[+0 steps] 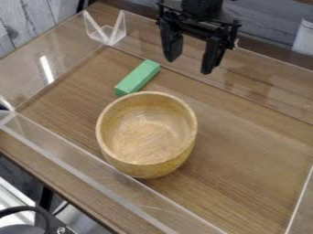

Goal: Put the green block in the brown bowl

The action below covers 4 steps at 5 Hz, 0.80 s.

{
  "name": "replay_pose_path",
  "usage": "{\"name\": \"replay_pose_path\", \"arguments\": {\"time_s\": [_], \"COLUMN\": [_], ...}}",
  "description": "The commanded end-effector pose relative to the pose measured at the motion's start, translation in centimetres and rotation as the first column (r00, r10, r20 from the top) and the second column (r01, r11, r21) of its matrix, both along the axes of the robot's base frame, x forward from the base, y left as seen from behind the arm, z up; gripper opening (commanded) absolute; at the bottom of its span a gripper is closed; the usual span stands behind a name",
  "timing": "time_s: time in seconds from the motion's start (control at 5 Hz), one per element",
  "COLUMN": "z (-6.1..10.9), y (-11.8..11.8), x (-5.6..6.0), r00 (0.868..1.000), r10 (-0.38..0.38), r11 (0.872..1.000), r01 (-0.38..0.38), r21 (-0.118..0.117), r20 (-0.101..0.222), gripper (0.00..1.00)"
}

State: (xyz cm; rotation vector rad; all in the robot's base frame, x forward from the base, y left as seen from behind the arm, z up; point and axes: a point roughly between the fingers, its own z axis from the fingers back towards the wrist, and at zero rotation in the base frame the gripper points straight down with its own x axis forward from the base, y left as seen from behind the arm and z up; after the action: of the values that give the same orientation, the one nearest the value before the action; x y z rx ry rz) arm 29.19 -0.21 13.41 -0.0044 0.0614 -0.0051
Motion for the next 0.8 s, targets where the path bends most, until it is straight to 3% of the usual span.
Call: {"name": "replay_pose_path", "arguments": {"time_s": [0.0,0.2,0.6], "z": [-0.7,-1.6,-2.5], "y": [1.0,3.0,8.3], "x": [0.1,-0.2,-0.5], "r00": [1.000,0.999,1.000], "r10": [0.001,0.005,0.010], "r11": [1.000,1.000,1.000], "r01": [-0.001,-0.005,-0.010], "r21": [0.006,0.015,0.028], "r20": [-0.017,-0.038,-0.006], "gripper": [1.00,1.00,1.00]}}
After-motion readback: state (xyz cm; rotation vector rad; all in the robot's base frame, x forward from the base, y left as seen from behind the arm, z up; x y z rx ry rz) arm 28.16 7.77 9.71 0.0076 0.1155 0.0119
